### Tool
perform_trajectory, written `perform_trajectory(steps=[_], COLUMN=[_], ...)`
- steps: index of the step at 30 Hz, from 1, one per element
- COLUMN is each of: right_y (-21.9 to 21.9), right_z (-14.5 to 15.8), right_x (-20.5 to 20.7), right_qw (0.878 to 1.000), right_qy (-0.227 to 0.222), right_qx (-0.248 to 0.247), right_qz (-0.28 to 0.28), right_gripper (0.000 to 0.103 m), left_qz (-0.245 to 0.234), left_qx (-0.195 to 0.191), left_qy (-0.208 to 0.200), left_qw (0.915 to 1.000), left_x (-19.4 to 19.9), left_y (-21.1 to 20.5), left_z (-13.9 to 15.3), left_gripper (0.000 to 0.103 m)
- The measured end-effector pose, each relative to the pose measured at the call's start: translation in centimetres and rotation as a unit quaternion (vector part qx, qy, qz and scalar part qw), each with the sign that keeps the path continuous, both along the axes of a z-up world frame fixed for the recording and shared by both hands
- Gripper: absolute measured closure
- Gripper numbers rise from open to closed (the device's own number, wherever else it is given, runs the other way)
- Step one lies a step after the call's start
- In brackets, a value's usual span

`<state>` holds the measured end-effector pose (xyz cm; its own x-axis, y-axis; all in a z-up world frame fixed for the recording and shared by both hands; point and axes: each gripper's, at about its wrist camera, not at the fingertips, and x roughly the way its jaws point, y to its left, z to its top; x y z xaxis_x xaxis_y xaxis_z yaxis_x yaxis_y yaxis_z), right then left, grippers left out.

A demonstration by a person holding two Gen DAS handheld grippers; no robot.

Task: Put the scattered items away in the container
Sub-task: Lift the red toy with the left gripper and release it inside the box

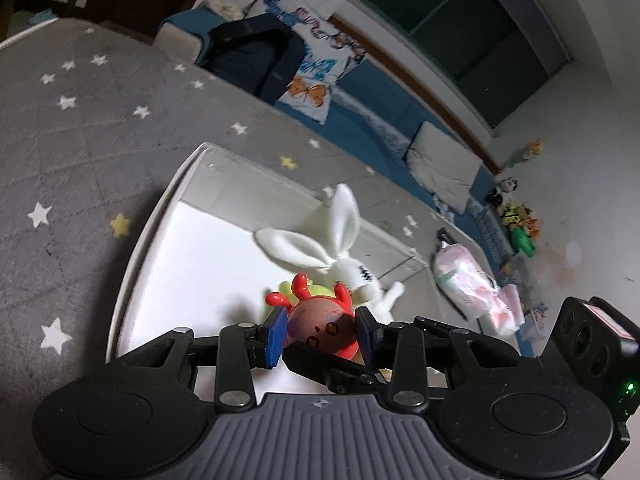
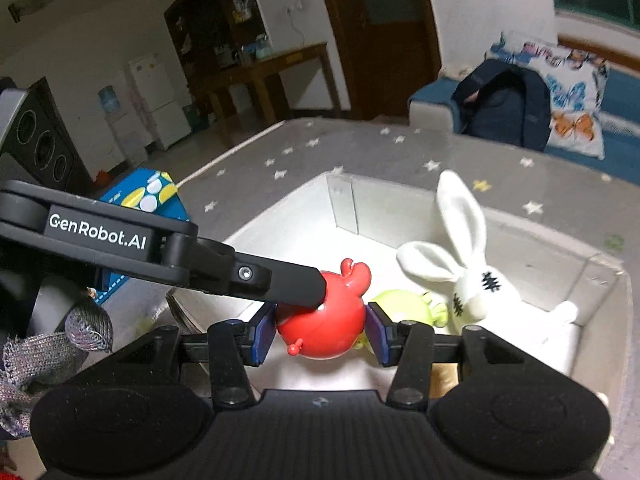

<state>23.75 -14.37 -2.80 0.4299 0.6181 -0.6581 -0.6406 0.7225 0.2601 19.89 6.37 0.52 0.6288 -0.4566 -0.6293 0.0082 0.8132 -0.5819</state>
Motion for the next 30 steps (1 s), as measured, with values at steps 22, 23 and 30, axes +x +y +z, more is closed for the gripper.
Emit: perform_trajectory(steps=[22,23,30], right_y=[3.6,3.8,5.0], right_z=[-1.7,-1.7,-1.9], right_x=[2.5,2.5,2.8], right_qw=[0.994,0.993,0.991], right_qy=[0.016,0.018,0.021], right_qx=[-0.107,-0.112,-0.130], right_qz=[0.028,0.030,0.031], right_gripper=[0.055,0.055,0.055], left_qz=[0.012,0.012,0.013], left_qx=[0.029,0.029,0.028], left_qy=[0.028,0.029,0.031], left_qw=[0.9991,0.9991,0.9990], left_x=[1.5,1.5,1.5], left_y=[0.1,0.1,0.4], left_z=[-2.3,-2.3,-2.6], left_gripper=[0.064,0.064,0.064])
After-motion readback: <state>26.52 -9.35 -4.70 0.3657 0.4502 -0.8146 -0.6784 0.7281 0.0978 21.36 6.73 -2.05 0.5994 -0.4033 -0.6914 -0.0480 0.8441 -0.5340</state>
